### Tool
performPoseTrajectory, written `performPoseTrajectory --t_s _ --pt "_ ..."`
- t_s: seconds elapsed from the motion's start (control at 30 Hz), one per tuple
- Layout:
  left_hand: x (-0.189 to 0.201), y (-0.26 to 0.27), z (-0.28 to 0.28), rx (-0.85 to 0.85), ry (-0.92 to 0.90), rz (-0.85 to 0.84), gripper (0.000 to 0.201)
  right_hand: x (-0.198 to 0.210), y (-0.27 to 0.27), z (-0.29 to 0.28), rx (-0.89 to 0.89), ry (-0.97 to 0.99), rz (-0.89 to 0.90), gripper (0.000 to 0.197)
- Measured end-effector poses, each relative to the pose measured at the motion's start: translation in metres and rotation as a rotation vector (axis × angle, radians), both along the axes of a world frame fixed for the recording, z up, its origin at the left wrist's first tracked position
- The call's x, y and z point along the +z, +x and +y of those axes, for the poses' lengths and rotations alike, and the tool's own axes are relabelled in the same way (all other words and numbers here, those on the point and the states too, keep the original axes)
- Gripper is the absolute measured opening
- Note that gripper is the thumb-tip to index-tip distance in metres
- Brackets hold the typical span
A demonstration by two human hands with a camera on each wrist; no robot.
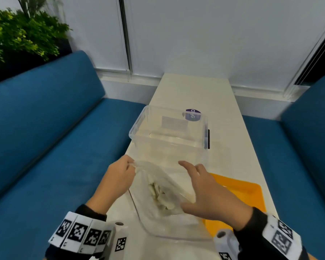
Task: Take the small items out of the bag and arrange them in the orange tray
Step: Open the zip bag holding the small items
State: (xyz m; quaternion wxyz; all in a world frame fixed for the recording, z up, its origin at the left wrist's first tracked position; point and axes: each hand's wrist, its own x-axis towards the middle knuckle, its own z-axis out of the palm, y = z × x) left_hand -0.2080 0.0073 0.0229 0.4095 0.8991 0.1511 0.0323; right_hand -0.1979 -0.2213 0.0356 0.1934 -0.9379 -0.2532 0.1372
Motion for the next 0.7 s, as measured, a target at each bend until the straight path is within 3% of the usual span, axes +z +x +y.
performPoseTrajectory --t_s 0.1,0.13,0.2,0.3,0.43,0.6,0.7 --pt "0.002 0.001 0.021 0.079 -0.066 0.038 0.018 -0.002 0.004 -0.023 -0.091 -0.131 0.071 0.063" --pt "0.002 -0.001 0.027 0.082 -0.074 0.067 0.018 -0.002 0.008 -0.027 -0.162 -0.102 0.123 0.048" --pt "-0.001 -0.004 0.035 0.037 -0.123 0.14 0.019 -0.007 0.016 -0.033 -0.351 0.163 0.3 0.024" --pt "-0.001 -0.014 0.041 -0.102 -0.403 0.228 0.025 -0.013 0.019 -0.031 -0.512 0.653 0.621 0.018" --pt "-0.014 -0.026 0.047 -0.311 -0.699 0.261 0.066 -0.021 0.013 -0.018 -0.571 1.061 0.977 0.015" --pt "-0.042 -0.03 0.039 -0.205 -1.135 0.246 0.055 -0.037 0.016 -0.007 -0.742 1.484 1.235 0.018" --pt "-0.054 -0.031 0.042 -0.112 -1.311 0.203 0.054 -0.052 0.021 -0.01 -0.884 1.555 1.294 0.022"
